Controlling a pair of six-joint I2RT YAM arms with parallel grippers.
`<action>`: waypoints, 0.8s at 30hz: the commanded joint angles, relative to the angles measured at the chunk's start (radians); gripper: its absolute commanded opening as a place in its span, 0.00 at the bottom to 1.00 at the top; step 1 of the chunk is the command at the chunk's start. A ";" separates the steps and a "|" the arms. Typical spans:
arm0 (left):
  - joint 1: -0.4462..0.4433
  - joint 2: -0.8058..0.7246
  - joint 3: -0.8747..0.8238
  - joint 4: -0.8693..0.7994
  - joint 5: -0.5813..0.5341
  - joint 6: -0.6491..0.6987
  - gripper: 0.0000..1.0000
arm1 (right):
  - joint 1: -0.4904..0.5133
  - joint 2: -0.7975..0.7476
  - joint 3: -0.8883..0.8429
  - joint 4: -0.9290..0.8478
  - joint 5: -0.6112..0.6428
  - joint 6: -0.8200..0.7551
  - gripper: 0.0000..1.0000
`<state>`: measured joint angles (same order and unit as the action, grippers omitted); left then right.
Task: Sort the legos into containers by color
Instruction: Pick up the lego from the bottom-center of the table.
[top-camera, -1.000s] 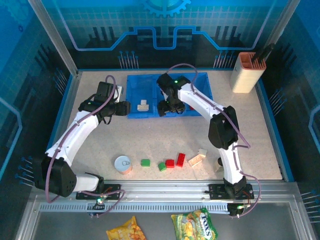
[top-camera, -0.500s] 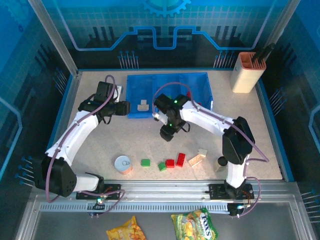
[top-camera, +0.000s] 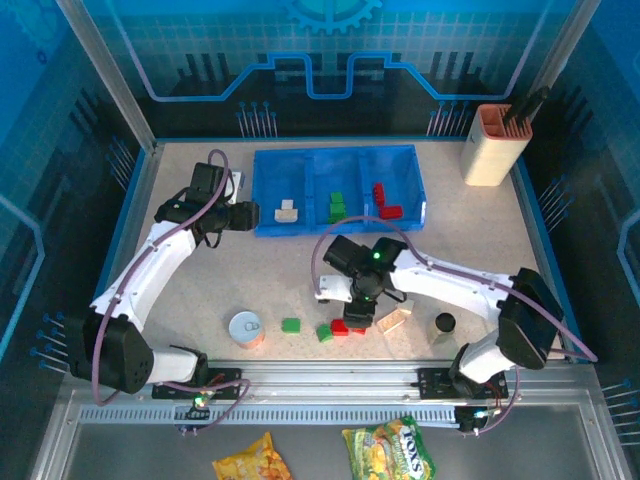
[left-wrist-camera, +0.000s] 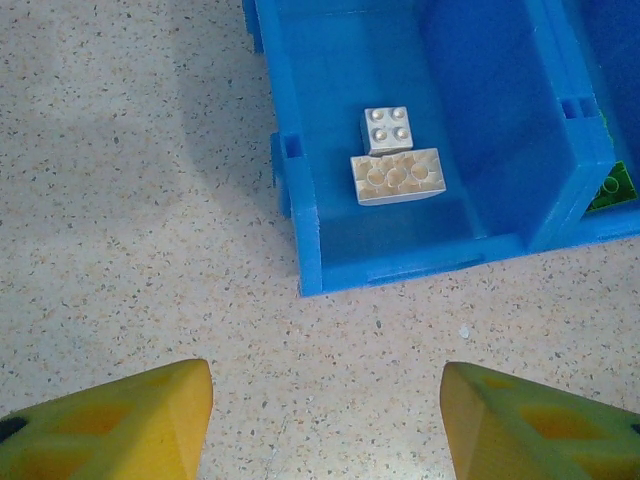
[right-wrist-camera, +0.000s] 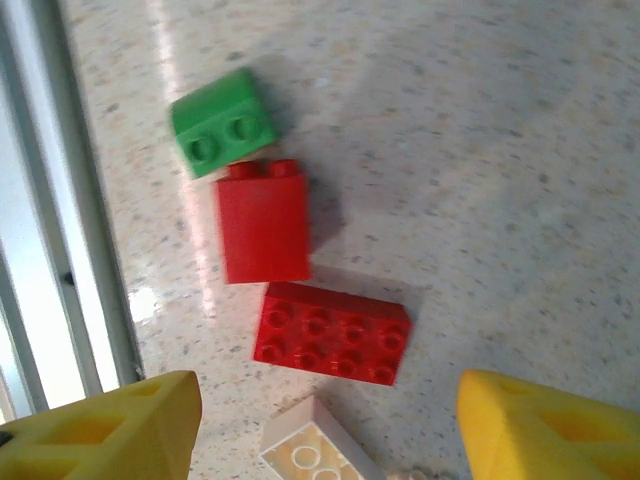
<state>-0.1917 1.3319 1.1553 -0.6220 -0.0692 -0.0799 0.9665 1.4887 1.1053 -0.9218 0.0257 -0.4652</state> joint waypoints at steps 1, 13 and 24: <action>0.011 -0.006 -0.006 0.007 0.018 -0.020 0.63 | 0.041 -0.040 -0.058 0.095 -0.038 -0.133 0.70; 0.012 -0.008 -0.006 0.005 0.016 -0.018 0.63 | 0.077 0.009 -0.165 0.278 -0.061 -0.111 0.69; 0.014 -0.007 -0.004 0.005 0.018 -0.017 0.63 | 0.095 0.078 -0.254 0.441 -0.058 -0.048 0.66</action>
<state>-0.1905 1.3319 1.1553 -0.6224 -0.0696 -0.0799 1.0443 1.5448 0.8822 -0.5446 -0.0189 -0.5404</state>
